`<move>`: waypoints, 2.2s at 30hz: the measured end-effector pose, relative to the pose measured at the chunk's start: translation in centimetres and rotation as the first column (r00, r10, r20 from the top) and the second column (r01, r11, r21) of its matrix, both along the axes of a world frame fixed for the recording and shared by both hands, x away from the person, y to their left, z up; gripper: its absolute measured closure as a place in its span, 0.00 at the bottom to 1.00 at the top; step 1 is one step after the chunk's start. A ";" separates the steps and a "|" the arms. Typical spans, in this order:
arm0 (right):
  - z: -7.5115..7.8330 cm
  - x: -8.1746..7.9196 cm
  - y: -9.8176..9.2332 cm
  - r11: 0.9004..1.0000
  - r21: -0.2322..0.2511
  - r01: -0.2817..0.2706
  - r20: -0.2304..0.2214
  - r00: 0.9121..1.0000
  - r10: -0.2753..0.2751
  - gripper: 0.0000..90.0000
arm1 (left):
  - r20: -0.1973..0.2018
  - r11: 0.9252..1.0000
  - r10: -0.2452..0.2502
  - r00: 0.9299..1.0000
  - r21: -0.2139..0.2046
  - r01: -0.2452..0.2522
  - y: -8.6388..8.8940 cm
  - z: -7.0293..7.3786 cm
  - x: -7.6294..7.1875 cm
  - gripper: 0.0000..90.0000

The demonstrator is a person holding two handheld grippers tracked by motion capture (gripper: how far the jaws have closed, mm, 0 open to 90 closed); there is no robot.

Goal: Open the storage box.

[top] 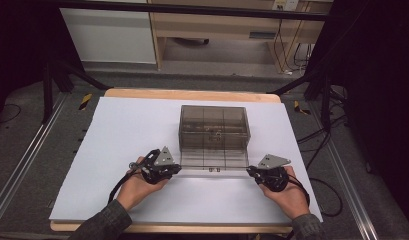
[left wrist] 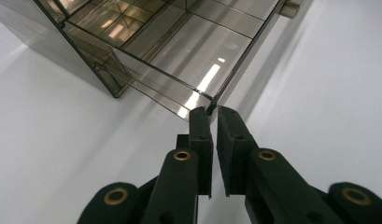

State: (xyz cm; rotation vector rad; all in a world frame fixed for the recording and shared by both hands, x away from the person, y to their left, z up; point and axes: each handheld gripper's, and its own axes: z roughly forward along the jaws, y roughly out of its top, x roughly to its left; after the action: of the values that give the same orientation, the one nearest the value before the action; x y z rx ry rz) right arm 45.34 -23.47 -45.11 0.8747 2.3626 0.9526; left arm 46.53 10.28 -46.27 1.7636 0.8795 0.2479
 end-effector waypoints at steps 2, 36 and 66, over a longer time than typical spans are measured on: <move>0.0 0.0 0.0 1.000 -0.003 0.002 -0.001 1.000 -0.002 0.90 | 0.002 1.000 0.000 1.000 0.002 0.000 0.0 0.0 0.0 0.94; -0.2 -3.8 -0.6 0.959 0.120 0.256 -0.013 0.967 -0.256 0.13 | 0.052 0.999 0.035 0.998 0.025 -0.036 4.6 1.8 -0.4 0.27; -1.9 -5.2 0.6 0.897 0.030 0.442 0.185 0.879 -0.439 0.17 | -0.082 0.996 -0.046 0.996 0.077 0.053 7.0 1.2 1.4 0.37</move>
State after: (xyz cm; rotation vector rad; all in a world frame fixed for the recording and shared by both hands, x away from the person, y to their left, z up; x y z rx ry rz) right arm 40.17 -22.89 -46.98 1.1958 1.8892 0.7876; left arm 47.90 17.26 -45.06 1.8775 0.8925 0.1826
